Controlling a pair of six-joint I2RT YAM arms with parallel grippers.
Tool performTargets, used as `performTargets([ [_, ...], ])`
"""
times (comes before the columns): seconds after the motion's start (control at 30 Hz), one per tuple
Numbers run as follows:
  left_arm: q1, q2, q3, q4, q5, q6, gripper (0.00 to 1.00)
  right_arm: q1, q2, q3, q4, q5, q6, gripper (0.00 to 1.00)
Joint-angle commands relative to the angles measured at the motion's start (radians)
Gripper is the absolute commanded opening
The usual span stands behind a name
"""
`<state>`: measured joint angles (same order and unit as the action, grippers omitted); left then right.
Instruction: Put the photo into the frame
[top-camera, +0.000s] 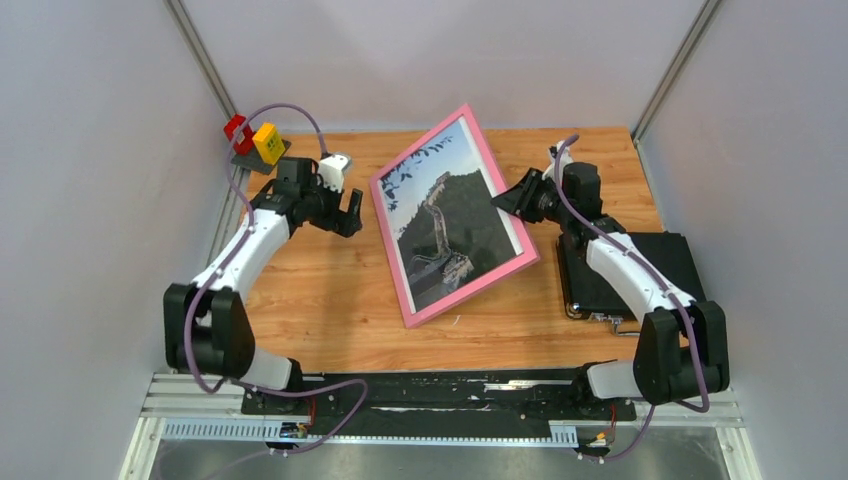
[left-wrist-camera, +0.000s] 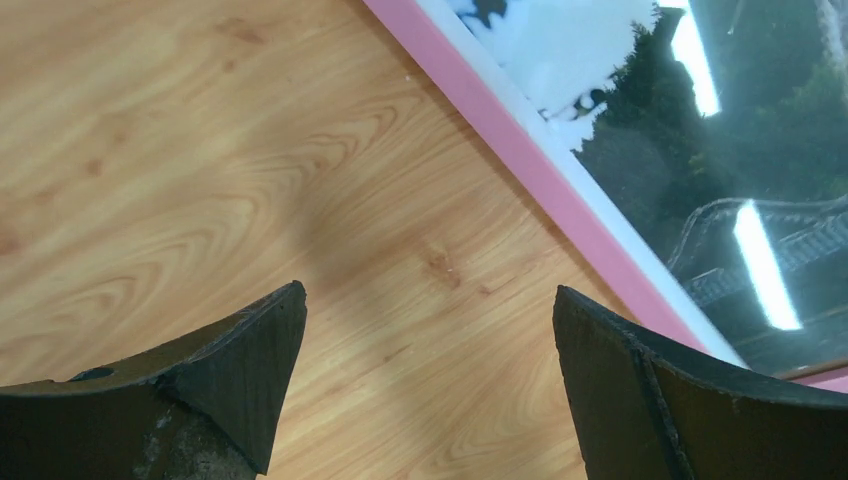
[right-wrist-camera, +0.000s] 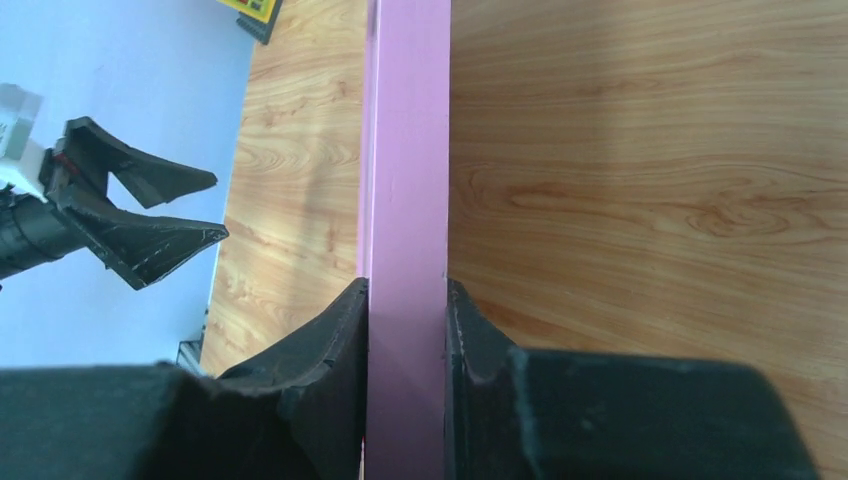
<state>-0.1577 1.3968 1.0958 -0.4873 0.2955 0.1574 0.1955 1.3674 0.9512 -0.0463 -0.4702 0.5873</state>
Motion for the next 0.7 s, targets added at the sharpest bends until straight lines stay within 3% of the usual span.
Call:
performTargets([
  [0.0,0.040,0.136,0.083,-0.009,0.163,-0.202,1.00,-0.003,-0.031,-0.083,0.168,0.206,-0.075,0.00],
  [0.27,0.043,0.384,0.156,-0.030,0.378,-0.337,1.00,-0.004,-0.021,-0.194,0.267,0.229,-0.090,0.00],
  [0.67,0.043,0.531,0.104,0.092,0.475,-0.498,1.00,-0.004,0.039,-0.256,0.336,0.251,-0.078,0.00],
])
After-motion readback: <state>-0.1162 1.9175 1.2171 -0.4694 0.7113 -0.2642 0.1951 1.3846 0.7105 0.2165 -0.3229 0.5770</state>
